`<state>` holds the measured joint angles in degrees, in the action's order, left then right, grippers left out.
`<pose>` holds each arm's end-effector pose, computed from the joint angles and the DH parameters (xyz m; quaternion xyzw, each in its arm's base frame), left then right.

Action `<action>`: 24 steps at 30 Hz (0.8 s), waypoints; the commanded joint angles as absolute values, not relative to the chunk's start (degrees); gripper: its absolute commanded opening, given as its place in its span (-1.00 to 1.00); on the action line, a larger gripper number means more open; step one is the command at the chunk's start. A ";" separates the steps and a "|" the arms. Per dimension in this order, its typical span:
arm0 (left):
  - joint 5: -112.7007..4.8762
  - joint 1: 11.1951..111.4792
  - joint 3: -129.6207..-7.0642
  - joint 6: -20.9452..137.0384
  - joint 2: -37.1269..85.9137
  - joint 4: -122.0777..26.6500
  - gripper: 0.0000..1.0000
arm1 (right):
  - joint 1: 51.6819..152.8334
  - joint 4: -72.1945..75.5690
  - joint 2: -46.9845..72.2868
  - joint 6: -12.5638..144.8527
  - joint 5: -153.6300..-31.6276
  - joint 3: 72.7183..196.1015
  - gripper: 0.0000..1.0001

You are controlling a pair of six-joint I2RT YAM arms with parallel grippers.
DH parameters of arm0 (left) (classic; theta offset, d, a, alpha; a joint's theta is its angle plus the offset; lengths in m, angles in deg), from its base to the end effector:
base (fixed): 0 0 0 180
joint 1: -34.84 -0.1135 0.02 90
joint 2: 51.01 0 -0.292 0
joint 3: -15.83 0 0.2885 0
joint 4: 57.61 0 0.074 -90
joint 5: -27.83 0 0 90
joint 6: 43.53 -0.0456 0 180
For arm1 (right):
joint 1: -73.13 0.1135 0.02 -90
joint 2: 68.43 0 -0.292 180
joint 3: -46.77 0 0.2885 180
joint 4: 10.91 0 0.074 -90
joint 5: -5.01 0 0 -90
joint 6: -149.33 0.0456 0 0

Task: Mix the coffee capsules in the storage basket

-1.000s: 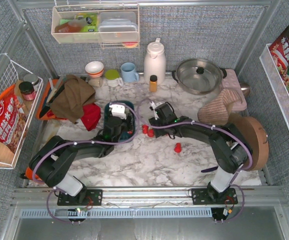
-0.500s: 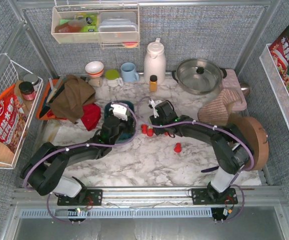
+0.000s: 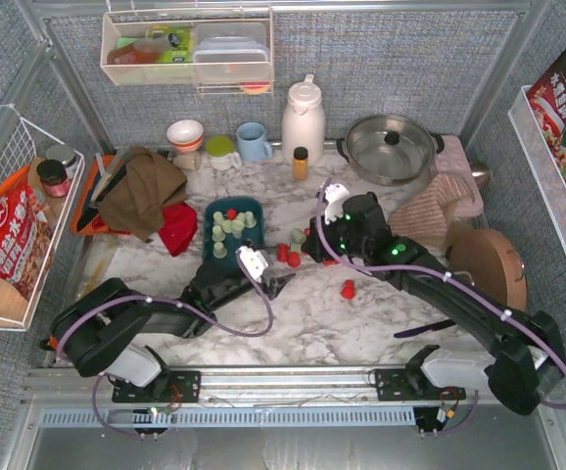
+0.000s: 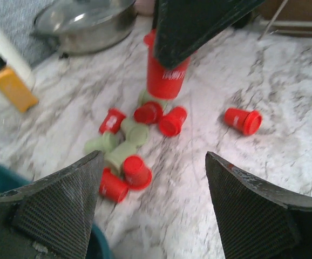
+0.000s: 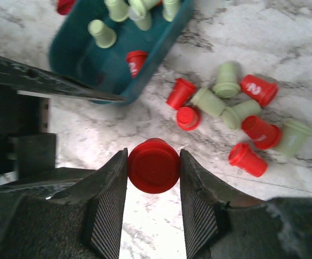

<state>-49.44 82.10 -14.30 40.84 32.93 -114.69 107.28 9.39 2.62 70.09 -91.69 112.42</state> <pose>0.1812 -0.2109 0.1778 0.3761 0.5751 -0.3279 0.6483 0.2617 0.1840 0.3108 -0.2018 0.8214 0.2486 0.4721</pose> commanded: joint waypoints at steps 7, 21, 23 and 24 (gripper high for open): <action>-45.80 85.58 -15.53 37.00 40.56 -139.65 0.56 | 107.32 6.02 -3.57 76.99 -104.51 110.65 -0.40; -48.57 87.68 -16.21 35.70 40.22 -139.26 -0.30 | 107.32 3.72 -2.11 79.84 -106.78 109.84 -0.20; -50.48 87.66 -15.69 35.77 40.07 -139.23 -0.45 | 107.25 4.21 -2.32 79.71 -106.07 109.97 -0.06; -51.79 87.73 -15.38 36.01 39.85 -139.15 -0.49 | 107.27 4.83 -2.45 79.41 -105.57 110.16 0.00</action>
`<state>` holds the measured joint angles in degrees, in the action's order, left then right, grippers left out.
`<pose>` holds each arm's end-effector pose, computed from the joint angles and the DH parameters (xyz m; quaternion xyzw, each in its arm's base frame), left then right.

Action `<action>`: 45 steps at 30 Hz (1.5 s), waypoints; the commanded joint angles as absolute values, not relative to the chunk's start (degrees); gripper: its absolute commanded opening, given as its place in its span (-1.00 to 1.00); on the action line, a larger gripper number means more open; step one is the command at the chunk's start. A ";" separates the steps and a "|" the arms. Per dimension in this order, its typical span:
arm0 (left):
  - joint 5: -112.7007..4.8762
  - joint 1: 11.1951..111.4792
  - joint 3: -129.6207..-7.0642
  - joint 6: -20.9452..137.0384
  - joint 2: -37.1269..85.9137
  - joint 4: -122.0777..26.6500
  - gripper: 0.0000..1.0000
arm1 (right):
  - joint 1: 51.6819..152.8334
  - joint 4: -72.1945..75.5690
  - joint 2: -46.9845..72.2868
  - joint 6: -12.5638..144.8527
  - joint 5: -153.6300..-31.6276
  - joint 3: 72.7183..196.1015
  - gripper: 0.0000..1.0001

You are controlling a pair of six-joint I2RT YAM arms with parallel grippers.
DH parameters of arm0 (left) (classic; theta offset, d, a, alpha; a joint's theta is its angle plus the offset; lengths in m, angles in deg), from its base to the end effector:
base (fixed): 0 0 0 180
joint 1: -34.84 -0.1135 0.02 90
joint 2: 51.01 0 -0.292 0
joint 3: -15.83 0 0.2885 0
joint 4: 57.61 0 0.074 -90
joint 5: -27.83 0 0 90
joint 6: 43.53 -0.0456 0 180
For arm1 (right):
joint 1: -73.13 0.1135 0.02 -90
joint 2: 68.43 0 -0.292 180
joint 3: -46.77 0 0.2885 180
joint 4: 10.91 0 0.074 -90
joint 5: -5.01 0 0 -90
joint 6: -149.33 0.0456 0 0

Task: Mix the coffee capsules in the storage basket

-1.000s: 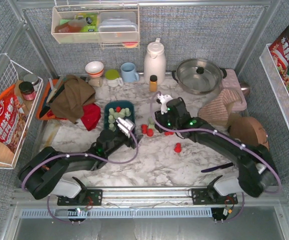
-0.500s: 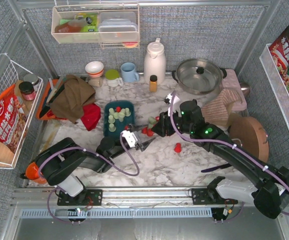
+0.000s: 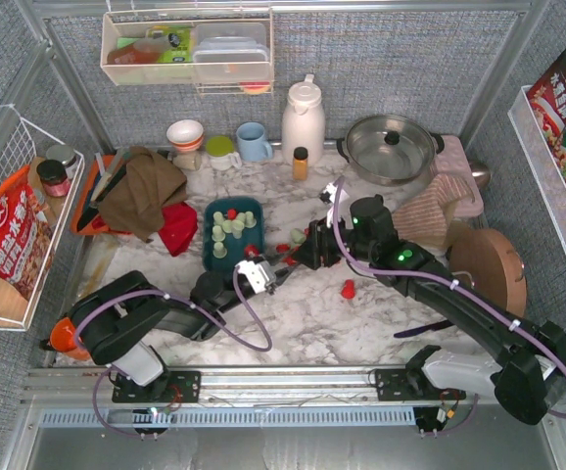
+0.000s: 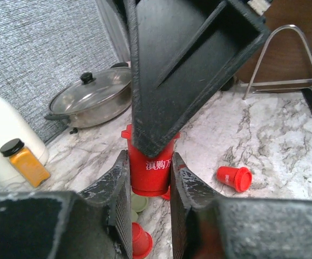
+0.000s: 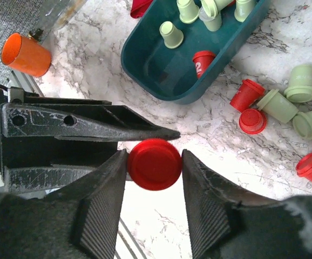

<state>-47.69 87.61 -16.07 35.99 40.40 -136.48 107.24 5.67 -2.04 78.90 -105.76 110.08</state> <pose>0.1634 -0.2338 0.1960 0.3883 0.4344 -0.3599 0.7286 0.2401 0.1822 0.3263 -0.2047 0.7845 0.3873 0.4390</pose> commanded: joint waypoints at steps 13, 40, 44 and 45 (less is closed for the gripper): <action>-84.23 86.66 -12.87 49.50 28.19 -108.59 -0.50 | 105.17 13.26 -1.46 69.21 -77.30 108.31 0.41; -86.67 77.50 -25.17 68.49 25.94 -71.50 0.50 | 97.48 2.60 27.37 77.62 -86.29 110.19 -0.10; -81.54 77.55 -21.84 63.36 22.19 -79.03 0.50 | 97.41 3.03 27.37 77.54 -87.54 110.30 -0.36; -79.94 77.72 -20.99 61.93 21.59 -80.86 0.50 | 97.44 3.36 26.85 77.52 -87.98 110.36 -0.40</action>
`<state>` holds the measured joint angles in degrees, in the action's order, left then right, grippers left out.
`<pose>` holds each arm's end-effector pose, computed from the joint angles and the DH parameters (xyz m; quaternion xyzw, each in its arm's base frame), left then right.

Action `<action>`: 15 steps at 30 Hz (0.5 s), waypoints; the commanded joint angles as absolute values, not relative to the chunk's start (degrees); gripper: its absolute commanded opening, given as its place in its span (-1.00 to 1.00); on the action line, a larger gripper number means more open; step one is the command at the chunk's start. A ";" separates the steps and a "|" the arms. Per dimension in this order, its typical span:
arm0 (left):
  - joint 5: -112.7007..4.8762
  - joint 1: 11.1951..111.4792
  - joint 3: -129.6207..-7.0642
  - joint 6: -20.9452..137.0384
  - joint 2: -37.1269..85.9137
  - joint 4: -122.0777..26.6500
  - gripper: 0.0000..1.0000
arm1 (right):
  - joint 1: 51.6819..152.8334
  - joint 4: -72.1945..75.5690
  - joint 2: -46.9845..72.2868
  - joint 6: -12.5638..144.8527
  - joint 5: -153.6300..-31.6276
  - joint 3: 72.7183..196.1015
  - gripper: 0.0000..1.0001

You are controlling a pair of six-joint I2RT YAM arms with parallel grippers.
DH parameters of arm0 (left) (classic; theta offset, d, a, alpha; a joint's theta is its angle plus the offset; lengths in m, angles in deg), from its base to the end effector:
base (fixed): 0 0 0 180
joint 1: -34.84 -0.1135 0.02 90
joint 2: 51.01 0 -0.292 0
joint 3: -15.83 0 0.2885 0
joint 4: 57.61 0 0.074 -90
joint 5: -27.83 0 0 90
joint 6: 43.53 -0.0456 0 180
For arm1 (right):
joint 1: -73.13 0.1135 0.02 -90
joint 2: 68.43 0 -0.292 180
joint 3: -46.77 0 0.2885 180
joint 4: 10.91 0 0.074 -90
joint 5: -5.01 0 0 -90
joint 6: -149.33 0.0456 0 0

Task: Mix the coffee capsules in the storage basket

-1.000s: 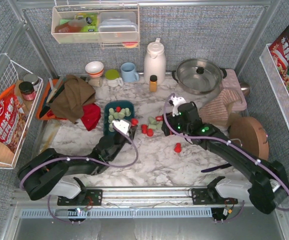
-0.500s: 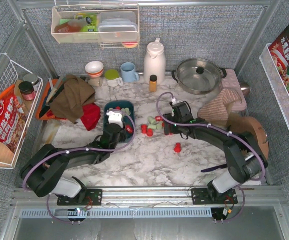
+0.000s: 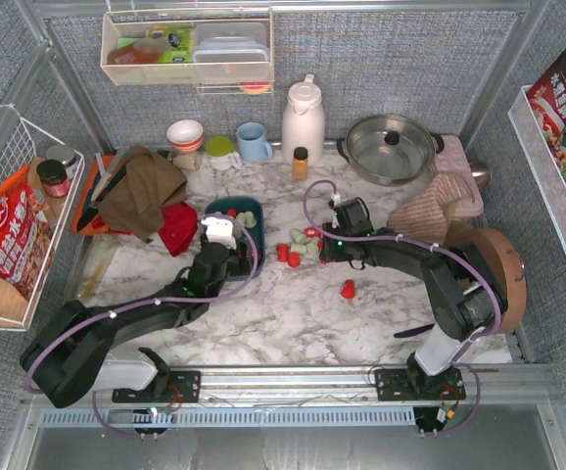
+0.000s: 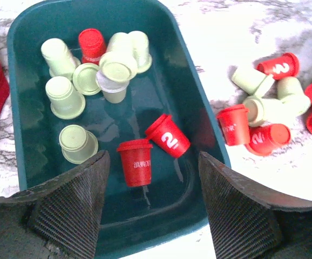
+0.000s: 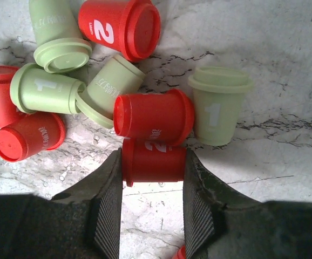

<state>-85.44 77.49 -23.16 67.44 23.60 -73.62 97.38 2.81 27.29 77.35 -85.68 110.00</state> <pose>0.2227 -0.1807 0.1881 0.0364 0.8080 -0.1575 0.5666 0.3419 0.1546 0.1627 -0.0527 0.9264 0.1397 0.3458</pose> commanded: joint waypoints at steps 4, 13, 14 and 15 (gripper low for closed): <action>-70.57 79.54 -18.00 53.40 20.39 -88.32 0.57 | 97.39 4.78 22.50 78.20 -91.35 110.00 -0.47; -59.11 88.51 -13.64 34.64 24.45 -109.07 0.75 | 98.23 5.82 7.97 79.48 -107.19 109.69 -0.47; -58.51 88.94 -13.47 33.55 25.18 -111.33 0.76 | 98.44 5.88 6.94 79.46 -109.29 109.89 -0.47; -58.06 89.36 -13.41 32.34 25.90 -113.61 0.77 | 98.63 5.96 6.04 79.60 -111.40 110.11 -0.47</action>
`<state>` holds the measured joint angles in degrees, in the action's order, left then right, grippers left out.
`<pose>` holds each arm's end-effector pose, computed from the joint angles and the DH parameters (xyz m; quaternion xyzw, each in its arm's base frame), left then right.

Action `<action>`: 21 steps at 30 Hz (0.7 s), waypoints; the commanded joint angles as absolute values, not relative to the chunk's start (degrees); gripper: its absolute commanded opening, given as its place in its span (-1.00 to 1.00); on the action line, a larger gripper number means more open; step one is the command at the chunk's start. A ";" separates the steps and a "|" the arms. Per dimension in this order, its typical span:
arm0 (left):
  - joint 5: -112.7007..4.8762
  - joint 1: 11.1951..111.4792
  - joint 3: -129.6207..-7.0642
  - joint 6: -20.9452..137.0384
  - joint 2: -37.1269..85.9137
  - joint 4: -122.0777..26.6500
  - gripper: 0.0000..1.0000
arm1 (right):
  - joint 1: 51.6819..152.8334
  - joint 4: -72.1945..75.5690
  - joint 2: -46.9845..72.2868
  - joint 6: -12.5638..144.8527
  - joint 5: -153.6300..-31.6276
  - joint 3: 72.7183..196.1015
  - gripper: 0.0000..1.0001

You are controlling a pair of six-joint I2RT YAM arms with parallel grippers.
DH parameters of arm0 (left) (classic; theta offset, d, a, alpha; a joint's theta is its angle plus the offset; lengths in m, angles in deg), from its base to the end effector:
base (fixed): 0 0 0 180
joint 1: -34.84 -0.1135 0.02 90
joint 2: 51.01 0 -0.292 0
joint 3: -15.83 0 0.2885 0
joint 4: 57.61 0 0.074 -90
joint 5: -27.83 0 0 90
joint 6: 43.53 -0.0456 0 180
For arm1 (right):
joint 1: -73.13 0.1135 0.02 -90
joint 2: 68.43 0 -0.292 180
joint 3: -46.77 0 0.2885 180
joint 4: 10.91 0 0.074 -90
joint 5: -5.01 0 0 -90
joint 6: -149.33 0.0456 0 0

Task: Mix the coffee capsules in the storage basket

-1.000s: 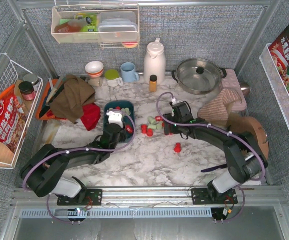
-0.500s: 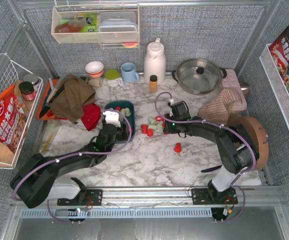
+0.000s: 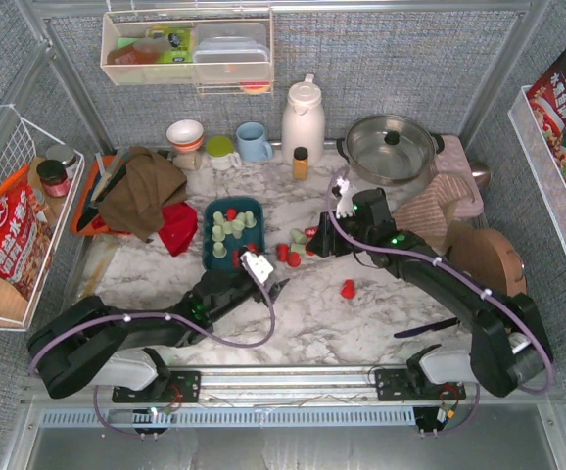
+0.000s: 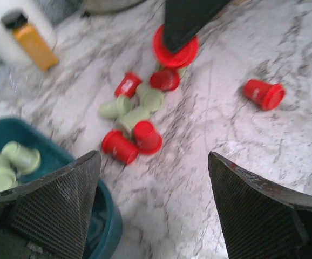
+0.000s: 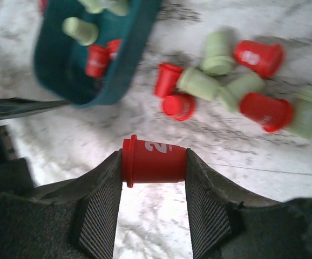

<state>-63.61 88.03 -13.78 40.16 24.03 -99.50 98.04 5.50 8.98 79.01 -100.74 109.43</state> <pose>0.1606 -0.2126 0.1827 0.3540 0.6368 -0.2640 0.6320 0.2997 0.1528 0.2640 -0.1066 0.8589 0.2950 0.4049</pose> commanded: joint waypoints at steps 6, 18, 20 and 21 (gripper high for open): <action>-55.19 90.84 -13.83 27.99 31.11 -125.03 0.77 | 100.46 6.19 1.87 80.42 -116.81 110.37 -0.46; -56.04 92.99 -14.54 25.91 34.86 -133.86 0.63 | 102.81 7.07 2.85 79.81 -120.61 111.50 -0.44; -56.13 93.22 -14.50 25.77 35.00 -134.21 0.58 | 103.13 7.07 3.25 79.81 -120.76 111.72 -0.43; -56.13 93.32 -14.46 25.73 35.03 -134.39 0.55 | 103.25 7.07 3.44 79.81 -120.76 111.81 -0.43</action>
<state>-56.11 92.94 -14.26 26.41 34.79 -130.27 102.78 7.29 2.94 79.97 -119.07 110.92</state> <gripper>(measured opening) 0.798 0.488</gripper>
